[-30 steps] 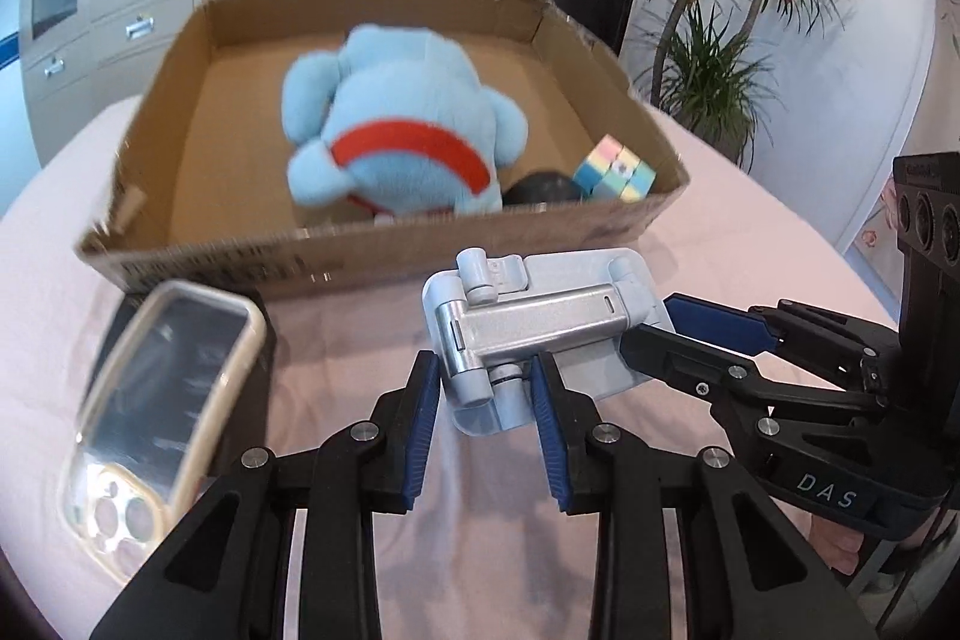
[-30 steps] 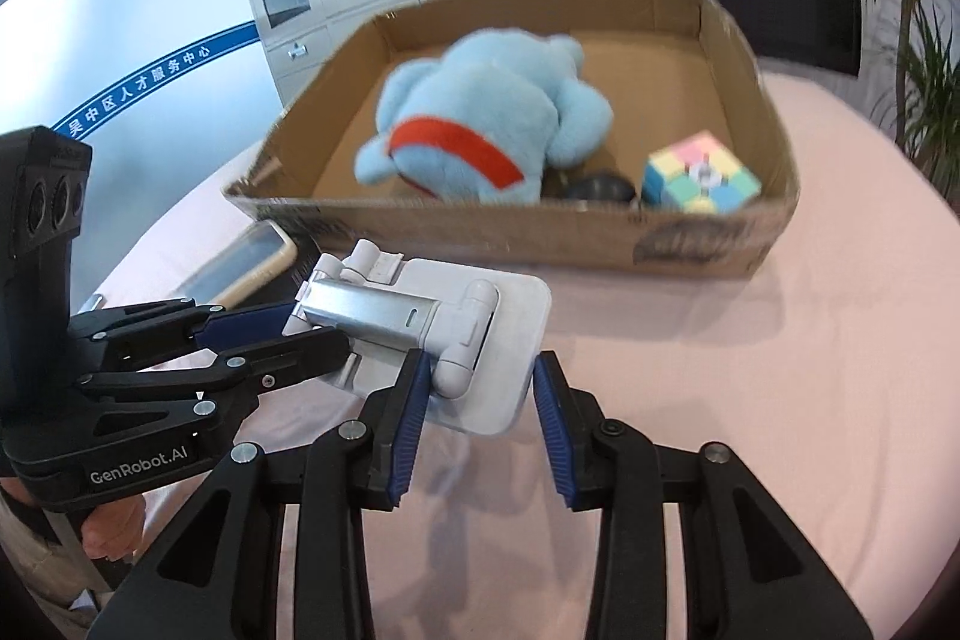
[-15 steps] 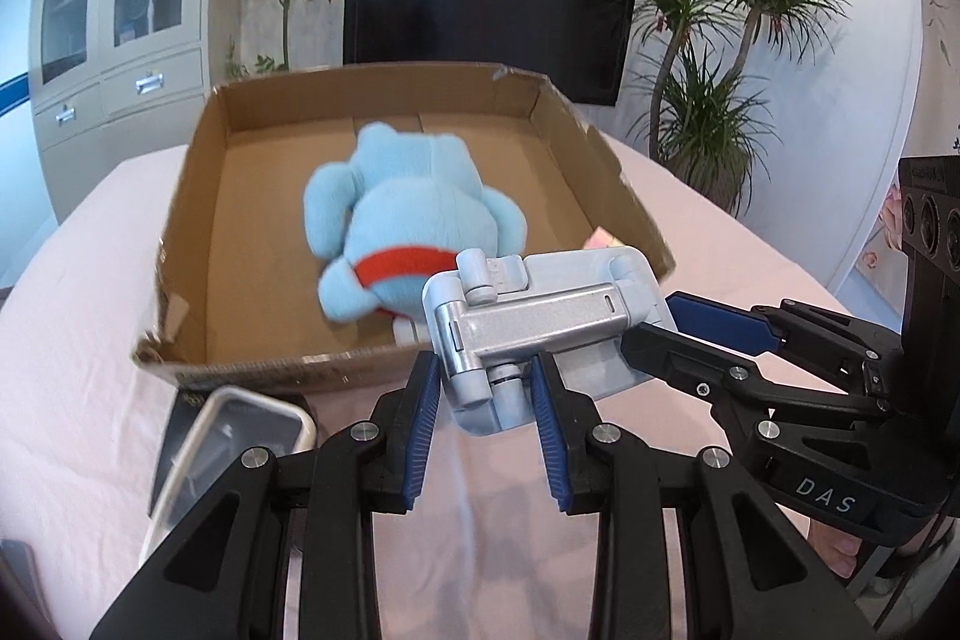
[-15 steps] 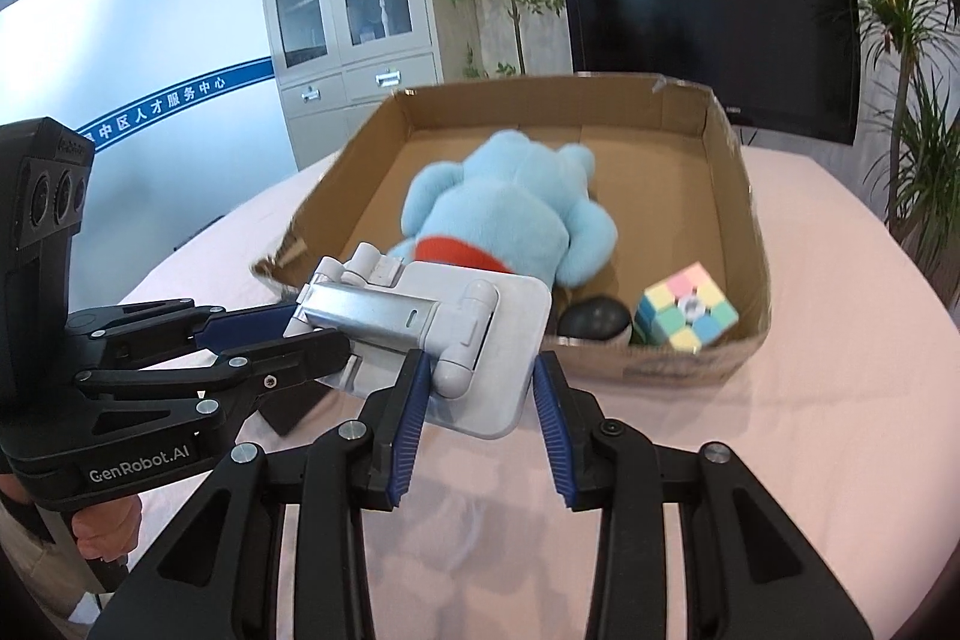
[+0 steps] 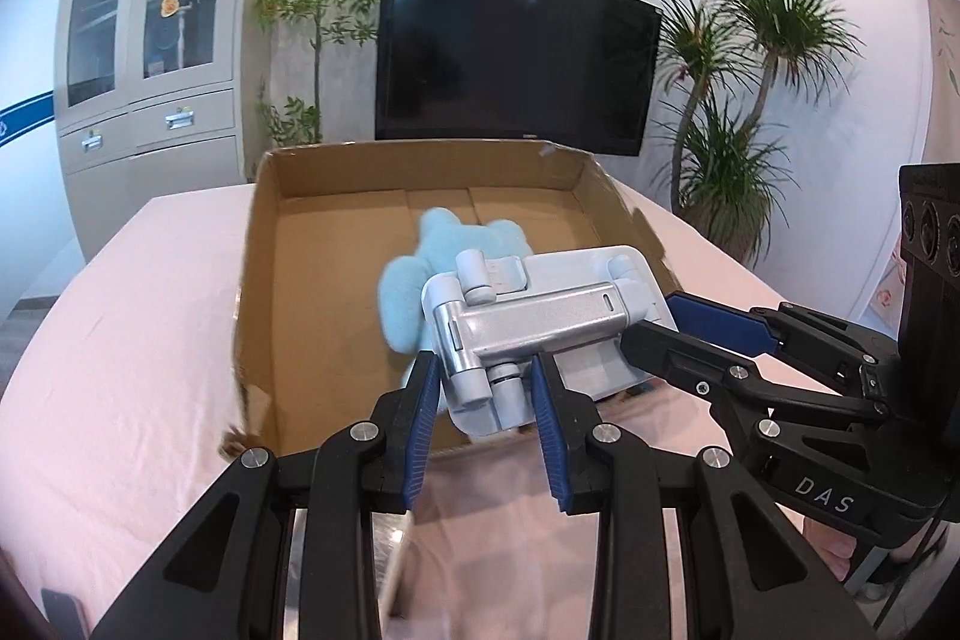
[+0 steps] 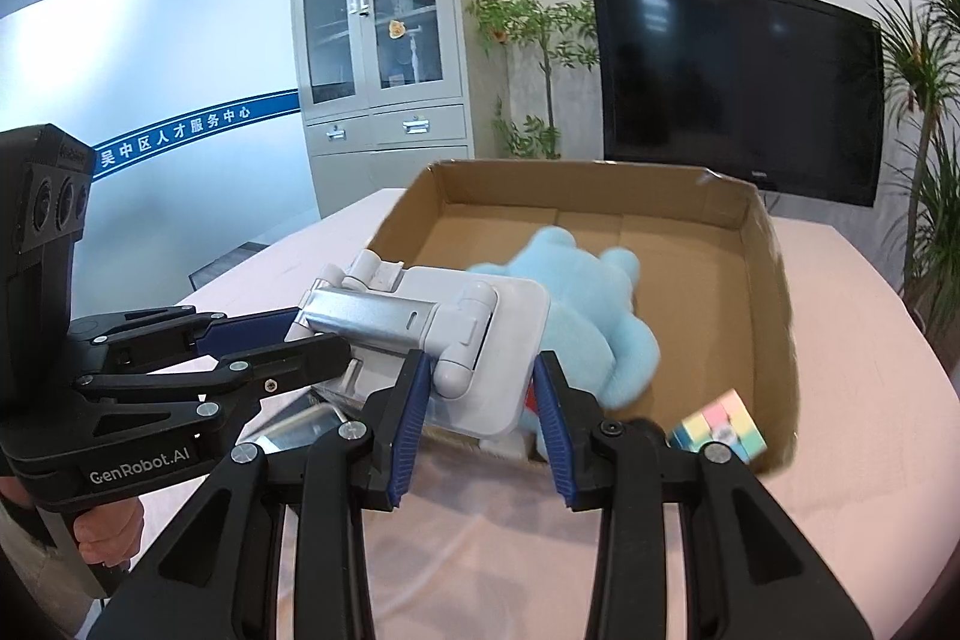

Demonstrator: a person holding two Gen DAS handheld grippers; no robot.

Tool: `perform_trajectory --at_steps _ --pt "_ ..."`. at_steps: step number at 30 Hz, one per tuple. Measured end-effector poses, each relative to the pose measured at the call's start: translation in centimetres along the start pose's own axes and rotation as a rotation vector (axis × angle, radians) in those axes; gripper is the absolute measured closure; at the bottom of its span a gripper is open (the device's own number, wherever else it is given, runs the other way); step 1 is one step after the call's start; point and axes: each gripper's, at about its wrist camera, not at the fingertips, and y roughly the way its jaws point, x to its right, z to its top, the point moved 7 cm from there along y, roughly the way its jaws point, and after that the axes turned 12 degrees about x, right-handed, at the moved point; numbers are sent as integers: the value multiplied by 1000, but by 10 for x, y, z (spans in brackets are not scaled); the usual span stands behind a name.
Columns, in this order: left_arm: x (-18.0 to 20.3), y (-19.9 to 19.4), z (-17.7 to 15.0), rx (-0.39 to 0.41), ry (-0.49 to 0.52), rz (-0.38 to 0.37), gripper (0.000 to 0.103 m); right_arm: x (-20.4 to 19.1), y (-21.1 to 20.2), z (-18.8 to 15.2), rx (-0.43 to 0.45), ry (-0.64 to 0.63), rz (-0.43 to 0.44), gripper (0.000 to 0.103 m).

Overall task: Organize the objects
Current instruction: 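Lift the phone stand with the left gripper and lower it into the box, then move the left gripper to the clear phone case and close on it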

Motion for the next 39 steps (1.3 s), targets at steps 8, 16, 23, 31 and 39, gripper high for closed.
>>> perform_trajectory --at_steps 8,16,23,31,39 --pt "-48 12 9 1 -36 37 75 -24 36 10 5 -10 35 70" --pt "-90 40 4 -47 -51 70 75 -41 77 6 -21 6 66 70" --pt "-118 78 -28 -146 -61 109 75 -46 119 -24 -103 25 77 70" --pt "-130 102 -64 -251 -98 119 75 -53 154 -67 -254 -10 77 69" --pt "-129 29 -56 -183 -86 106 66 -58 99 -63 -253 112 122 49"
